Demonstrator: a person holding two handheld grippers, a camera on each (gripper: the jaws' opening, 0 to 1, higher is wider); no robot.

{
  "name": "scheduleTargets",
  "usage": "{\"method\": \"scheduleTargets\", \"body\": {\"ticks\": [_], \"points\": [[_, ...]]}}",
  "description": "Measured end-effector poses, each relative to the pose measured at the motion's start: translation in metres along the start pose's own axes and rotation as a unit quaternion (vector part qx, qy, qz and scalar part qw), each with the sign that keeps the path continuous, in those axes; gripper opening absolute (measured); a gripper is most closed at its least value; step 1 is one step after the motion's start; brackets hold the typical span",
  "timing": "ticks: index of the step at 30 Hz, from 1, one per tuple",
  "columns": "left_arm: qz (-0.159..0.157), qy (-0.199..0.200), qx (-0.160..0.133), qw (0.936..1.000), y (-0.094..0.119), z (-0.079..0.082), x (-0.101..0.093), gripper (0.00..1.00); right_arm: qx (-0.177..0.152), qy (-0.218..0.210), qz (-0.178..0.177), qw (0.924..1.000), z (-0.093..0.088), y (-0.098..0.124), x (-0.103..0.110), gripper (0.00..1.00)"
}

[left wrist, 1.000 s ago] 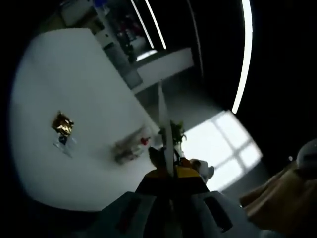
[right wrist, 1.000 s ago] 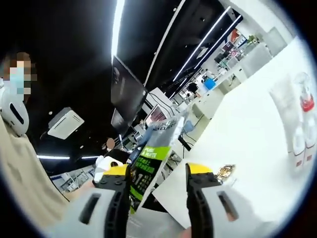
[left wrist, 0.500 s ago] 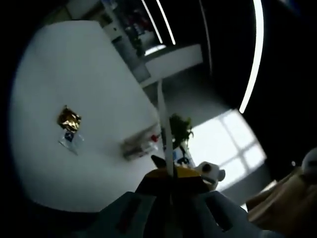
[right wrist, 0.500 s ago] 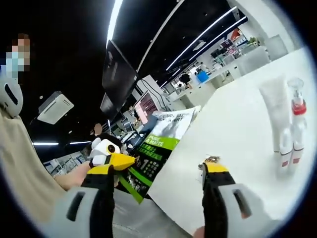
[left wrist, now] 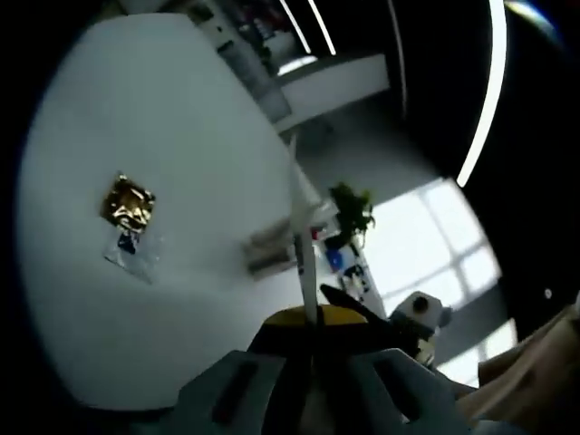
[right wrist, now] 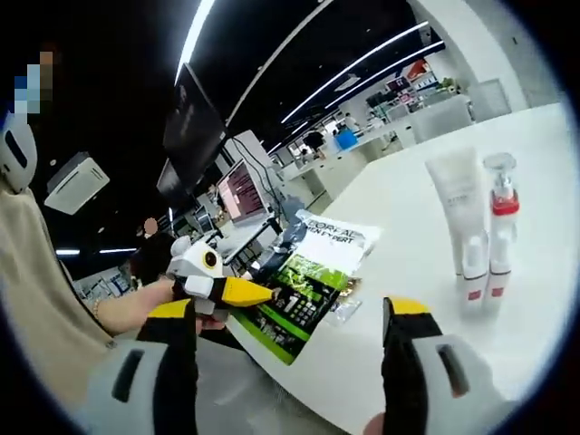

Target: Arrange the skincare products in the storage area until every visible bottle or jar stands upright without overlapping.

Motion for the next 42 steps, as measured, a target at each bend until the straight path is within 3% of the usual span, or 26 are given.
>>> {"method": "scheduleTargets", "body": {"ticks": [7,12,18,24,32,36,42], "points": [[0.019,0.010,0.011,0.9997,-0.026,0.004,0.013,0.00,-0.005,-0.006,-0.043,0.9990,-0.002,0.018,-0.014,0.94],[0.030,0.038,0.011,0.9987,-0.046,0.009,0.023,0.00,-0.005,-0.007,-0.071,0.9975,-0.002,0.029,-0.026,0.99],[0.044,0.070,0.010,0.9965,-0.072,0.008,0.039,0.00,-0.013,-0.013,-0.097,0.9951,-0.001,0.043,-0.038,0.99],[0.062,0.074,0.019,0.9952,-0.094,0.000,0.053,0.00,-0.016,-0.019,-0.116,0.9929,-0.002,0.053,-0.047,0.99],[0.095,0.075,0.031,0.9922,-0.109,-0.011,0.075,0.00,-0.018,-0.029,-0.134,0.9904,-0.007,0.064,-0.053,0.99],[0.094,0.056,0.019,0.9938,-0.114,-0.014,0.083,0.00,-0.018,-0.032,-0.140,0.9894,-0.008,0.069,-0.055,0.99],[0.116,0.067,0.014,0.9909,-0.121,-0.017,0.093,0.00,-0.018,-0.033,-0.149,0.9881,-0.010,0.073,-0.056,0.99]]}}
Point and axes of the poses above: the point that each gripper's makers call its tool centre point, and the gripper's own axes: y roughly backward along the fingers, x roughly to its left, z roughly out of its top, the point moved 2 cm from there along y, roughly backward along the fingers, and after that the axes turned 15 degrees about z, right-handed, at the moved point
